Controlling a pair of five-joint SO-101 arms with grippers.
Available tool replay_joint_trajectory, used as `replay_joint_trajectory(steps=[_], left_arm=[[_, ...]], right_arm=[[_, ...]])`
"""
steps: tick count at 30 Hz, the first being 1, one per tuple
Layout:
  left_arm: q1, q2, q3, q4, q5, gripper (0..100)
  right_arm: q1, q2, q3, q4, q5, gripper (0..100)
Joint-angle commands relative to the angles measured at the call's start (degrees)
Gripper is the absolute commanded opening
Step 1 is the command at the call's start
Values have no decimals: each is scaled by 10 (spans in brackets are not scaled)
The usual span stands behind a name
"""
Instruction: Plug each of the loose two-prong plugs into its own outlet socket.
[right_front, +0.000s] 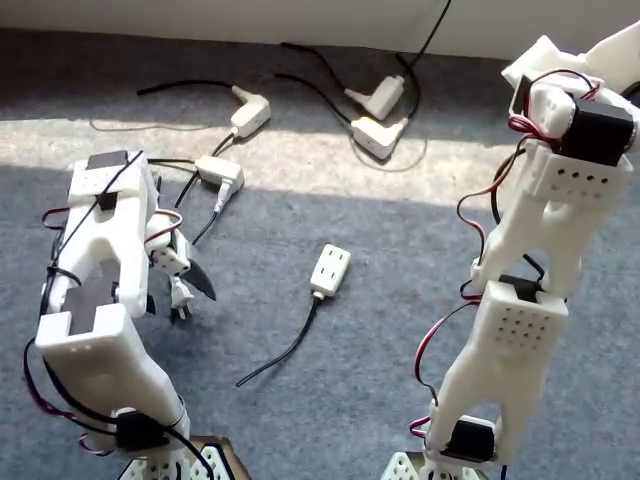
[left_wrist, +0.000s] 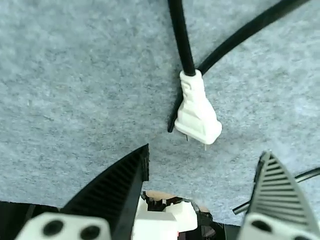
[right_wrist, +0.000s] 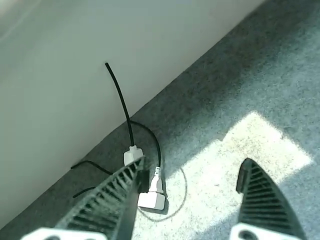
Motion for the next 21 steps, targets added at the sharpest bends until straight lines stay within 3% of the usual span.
replay_joint_trajectory(steps=[1,10,16,21], left_arm=[[-8,-5,1,2,11,336],[-10,-5,11,-62,47,334],[-10,-5,36,-81,47,229],[-13,-5,36,-84,45,217]], right_arm=[[-7,-6,-19,-4,6,276],[-7,15,-22,-5,6,276],[-7,78,-22,-41,4,276],[-7,82,-25,-45,5,276]])
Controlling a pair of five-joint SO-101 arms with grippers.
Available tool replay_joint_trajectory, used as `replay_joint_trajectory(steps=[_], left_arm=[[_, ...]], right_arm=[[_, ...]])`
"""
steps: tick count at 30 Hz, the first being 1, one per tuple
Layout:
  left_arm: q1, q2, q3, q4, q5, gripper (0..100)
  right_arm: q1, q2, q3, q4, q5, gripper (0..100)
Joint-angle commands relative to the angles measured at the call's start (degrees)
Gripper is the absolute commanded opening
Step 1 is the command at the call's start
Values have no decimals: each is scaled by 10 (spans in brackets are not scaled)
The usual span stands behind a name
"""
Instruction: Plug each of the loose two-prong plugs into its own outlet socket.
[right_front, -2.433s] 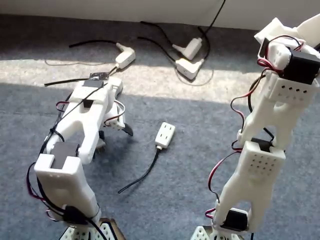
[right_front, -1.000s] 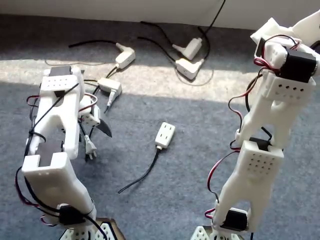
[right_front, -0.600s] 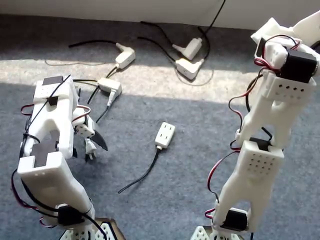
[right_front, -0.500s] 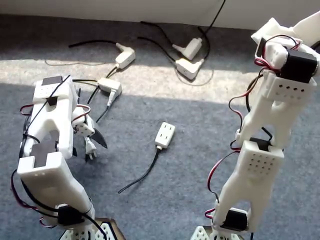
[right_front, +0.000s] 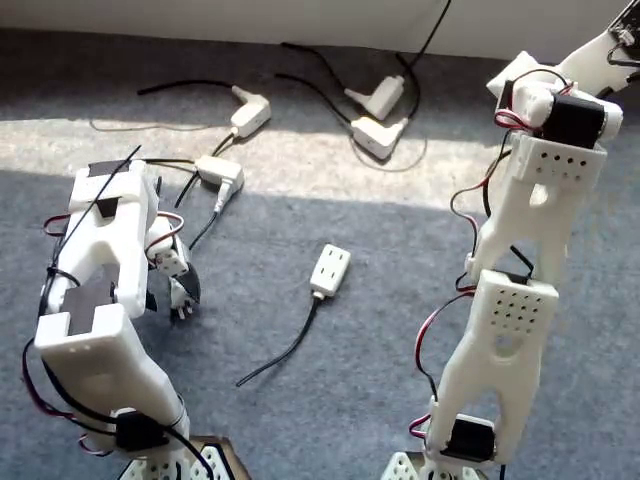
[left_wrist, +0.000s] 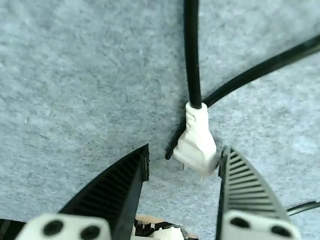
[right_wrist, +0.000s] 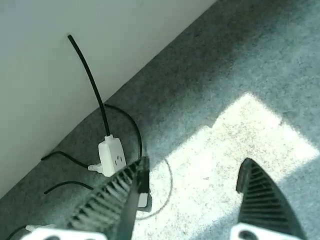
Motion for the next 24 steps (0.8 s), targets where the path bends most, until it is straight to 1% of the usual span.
replay_joint_trajectory(steps=[1,8,10,15,18,24], left_arm=[[-9,-5,0,-8,1,217],[-11,-4,0,-9,-1,214],[-21,-4,0,-11,-1,214],[-58,-4,8,-53,-8,214],[-58,-4,14,-60,-36,214],[-59,-4,13,-57,-34,213]], right_arm=[[-5,-15,-25,-10,5,276],[-4,-24,-25,-7,5,276],[-4,-24,-25,-7,5,276],[-3,-25,-25,-7,5,276],[-3,-25,-26,-7,6,276],[-3,-25,-26,-9,6,276]])
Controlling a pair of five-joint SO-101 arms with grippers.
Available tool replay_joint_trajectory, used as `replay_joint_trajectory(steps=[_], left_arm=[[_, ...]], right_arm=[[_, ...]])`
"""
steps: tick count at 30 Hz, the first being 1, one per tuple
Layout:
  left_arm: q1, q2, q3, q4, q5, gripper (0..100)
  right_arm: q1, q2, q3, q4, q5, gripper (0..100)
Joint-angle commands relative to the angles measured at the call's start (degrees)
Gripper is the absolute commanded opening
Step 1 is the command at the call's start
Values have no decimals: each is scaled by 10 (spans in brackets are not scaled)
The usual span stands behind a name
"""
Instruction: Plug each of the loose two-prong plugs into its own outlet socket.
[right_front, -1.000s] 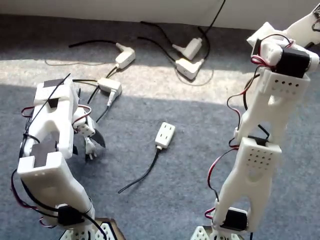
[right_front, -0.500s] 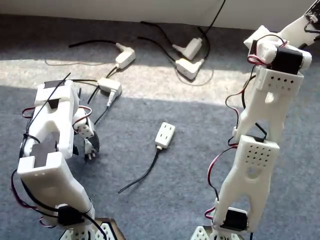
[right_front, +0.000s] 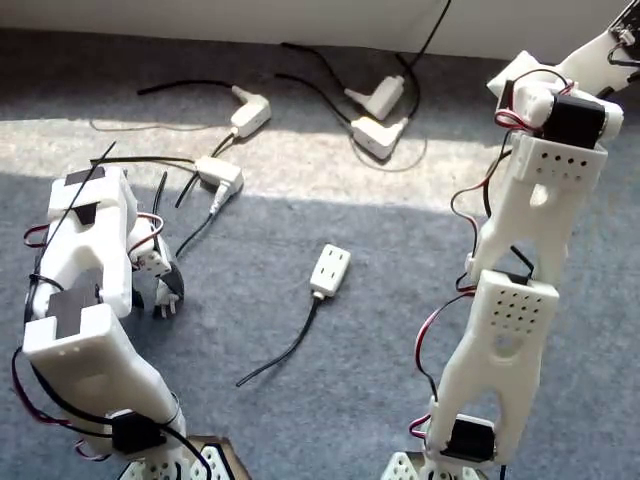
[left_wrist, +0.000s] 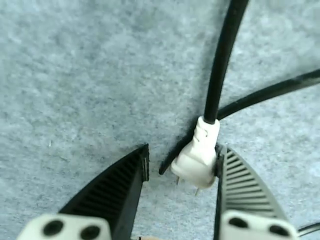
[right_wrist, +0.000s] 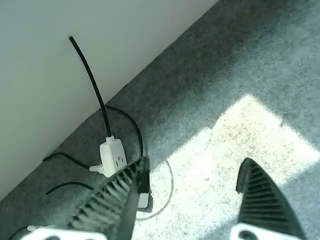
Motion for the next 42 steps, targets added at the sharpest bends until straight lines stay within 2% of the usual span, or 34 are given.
replay_joint_trajectory(steps=[1,11,17,24,32,42], left_arm=[[-7,-4,-2,-2,-4,213],[-8,-5,-5,-2,-7,213],[-8,-5,-4,-2,-7,212],[-8,-5,-6,-2,-8,68],[-10,-5,-6,-2,-8,64],[-45,-11,-35,0,-7,63]], right_arm=[[-3,-24,-26,-9,6,276],[6,-37,-26,-9,6,276],[46,-80,-26,-5,6,276],[68,-91,-26,-15,4,276],[68,-88,-22,-23,5,276],[68,-88,-21,-30,4,276]])
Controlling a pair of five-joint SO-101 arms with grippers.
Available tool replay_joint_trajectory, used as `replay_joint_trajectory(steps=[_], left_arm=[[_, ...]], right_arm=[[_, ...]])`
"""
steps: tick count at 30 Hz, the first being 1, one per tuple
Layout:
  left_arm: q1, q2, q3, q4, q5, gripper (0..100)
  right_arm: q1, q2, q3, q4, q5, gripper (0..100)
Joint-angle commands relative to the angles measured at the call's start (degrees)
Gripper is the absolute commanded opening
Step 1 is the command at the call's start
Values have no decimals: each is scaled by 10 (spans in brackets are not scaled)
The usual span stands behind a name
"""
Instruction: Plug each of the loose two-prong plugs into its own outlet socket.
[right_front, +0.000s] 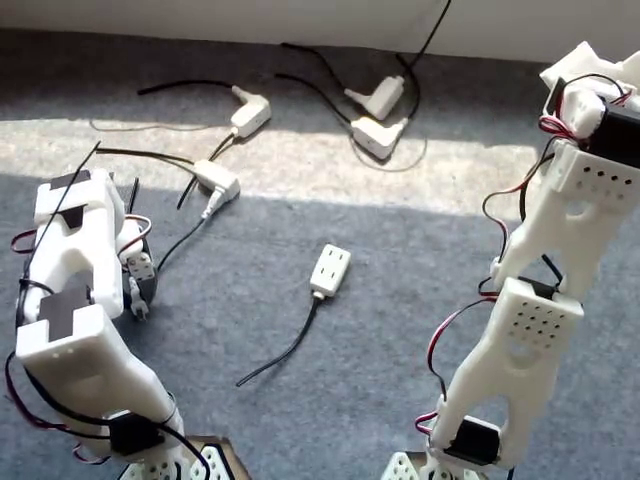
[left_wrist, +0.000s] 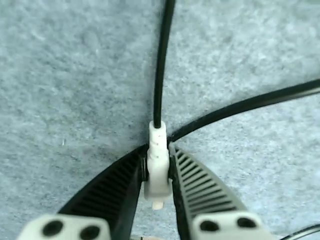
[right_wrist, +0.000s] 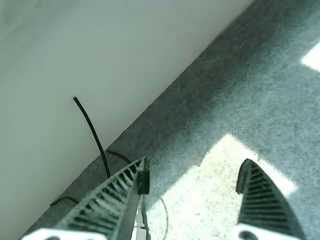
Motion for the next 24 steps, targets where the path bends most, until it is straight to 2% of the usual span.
replay_joint_trajectory(steps=[1,5,8,12,18,24], left_arm=[[-15,-11,-60,8,-1,63],[-15,-8,-175,64,1,63],[-10,-9,-233,72,2,63],[39,-10,-303,86,14,63],[157,-11,-451,135,119,63],[292,-11,-638,140,360,63]], right_arm=[[2,-35,-21,-10,3,276],[-1,-35,-21,-6,2,276],[-8,-35,-21,-5,2,276],[-25,-35,-20,7,2,276],[-48,-34,-20,23,5,276],[-44,-33,-19,23,6,276]])
